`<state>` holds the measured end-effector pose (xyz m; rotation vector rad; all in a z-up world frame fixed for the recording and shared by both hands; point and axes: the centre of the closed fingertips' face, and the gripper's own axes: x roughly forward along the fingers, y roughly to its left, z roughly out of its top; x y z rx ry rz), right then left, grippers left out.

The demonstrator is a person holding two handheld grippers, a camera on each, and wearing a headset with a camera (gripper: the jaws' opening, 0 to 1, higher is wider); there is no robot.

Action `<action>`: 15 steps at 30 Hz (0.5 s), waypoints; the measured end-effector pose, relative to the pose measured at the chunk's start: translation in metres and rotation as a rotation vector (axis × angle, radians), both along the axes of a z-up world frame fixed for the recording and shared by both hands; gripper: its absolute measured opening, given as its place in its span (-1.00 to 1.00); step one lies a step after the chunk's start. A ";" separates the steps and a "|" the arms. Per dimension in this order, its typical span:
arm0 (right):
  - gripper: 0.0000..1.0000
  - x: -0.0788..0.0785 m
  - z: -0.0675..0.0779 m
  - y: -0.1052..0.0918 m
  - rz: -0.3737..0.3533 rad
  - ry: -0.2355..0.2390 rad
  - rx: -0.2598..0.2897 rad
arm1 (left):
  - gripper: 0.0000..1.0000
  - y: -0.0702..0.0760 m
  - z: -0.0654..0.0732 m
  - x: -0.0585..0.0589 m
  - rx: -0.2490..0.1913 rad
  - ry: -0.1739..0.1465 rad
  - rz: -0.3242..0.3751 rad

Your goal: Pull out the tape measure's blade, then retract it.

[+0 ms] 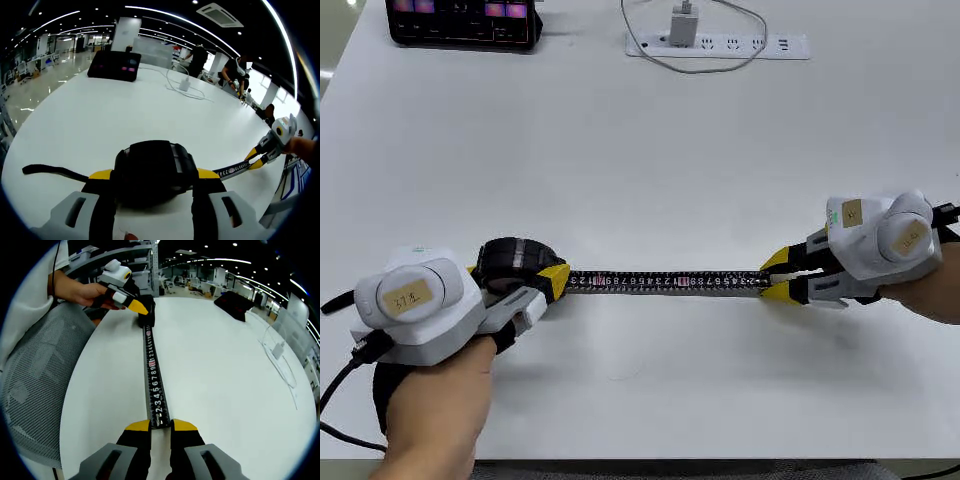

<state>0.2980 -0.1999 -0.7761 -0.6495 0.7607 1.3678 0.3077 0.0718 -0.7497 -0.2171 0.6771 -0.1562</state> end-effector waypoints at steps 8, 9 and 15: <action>-0.80 0.000 0.000 0.001 -0.003 0.000 -0.003 | 0.13 0.000 0.000 0.000 -0.004 -0.002 -0.001; -0.80 0.000 0.000 0.002 -0.002 0.001 -0.001 | 0.13 0.000 0.000 0.000 -0.004 -0.002 -0.001; -0.80 0.001 0.000 0.009 0.003 0.000 0.007 | 0.13 -0.001 0.000 0.000 -0.006 0.000 -0.003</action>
